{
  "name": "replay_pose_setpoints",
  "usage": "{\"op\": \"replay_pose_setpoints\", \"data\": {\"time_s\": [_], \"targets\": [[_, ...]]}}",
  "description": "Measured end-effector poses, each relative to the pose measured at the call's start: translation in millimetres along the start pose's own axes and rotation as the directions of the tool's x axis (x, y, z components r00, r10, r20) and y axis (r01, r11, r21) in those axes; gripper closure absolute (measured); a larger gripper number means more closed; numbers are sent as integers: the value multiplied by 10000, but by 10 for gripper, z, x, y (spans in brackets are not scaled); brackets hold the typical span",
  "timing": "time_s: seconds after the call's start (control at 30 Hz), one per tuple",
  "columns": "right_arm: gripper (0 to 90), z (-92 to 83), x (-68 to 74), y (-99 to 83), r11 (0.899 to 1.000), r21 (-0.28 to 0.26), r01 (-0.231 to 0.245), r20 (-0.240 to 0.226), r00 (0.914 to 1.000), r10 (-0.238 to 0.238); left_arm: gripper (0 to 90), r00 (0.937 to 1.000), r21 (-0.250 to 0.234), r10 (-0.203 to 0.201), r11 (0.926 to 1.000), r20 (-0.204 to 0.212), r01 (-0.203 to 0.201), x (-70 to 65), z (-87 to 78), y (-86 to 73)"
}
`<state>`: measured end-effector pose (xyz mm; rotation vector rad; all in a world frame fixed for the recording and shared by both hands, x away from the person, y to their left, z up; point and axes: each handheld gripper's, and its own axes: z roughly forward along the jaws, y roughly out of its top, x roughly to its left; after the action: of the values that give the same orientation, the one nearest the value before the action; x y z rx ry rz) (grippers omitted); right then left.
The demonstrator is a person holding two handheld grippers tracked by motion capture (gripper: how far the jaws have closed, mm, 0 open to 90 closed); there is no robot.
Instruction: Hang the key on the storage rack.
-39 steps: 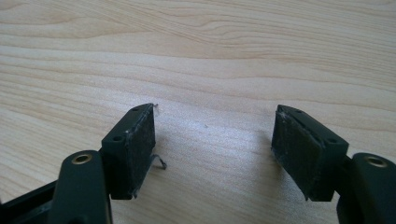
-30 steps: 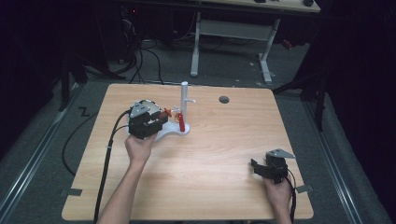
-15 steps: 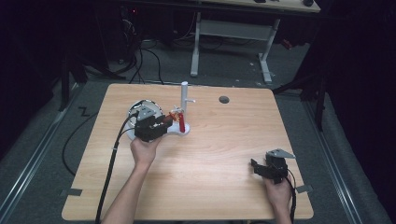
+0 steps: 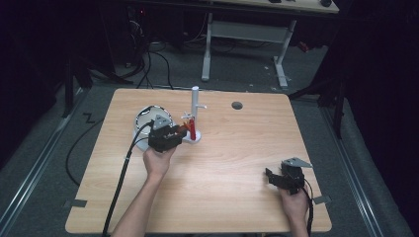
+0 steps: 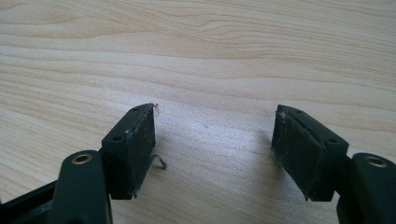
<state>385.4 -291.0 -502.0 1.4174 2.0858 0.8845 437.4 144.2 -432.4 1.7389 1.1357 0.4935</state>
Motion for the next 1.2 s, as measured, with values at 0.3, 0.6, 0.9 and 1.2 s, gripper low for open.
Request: {"op": "replay_pose_setpoints", "data": {"time_s": [0.3,0.6,0.9,1.2], "targets": [[308,1,0,0,10000,-16,9,5,10000,-9,602,10000,167,8,9999,-18,-8,1,43,-22],[308,1,0,0,10000,-8,0,3,10000,0,601,10000,514,-42,9987,-65,45,6,117,-63],[308,1,0,0,10000,-9,0,2,10000,0,603,9998,810,-115,9966,-149,127,21,171,-142],[308,1,0,0,10000,-10,10,3,10000,-10,607,9998,1010,-126,9948,-174,143,20,193,-192]]}}
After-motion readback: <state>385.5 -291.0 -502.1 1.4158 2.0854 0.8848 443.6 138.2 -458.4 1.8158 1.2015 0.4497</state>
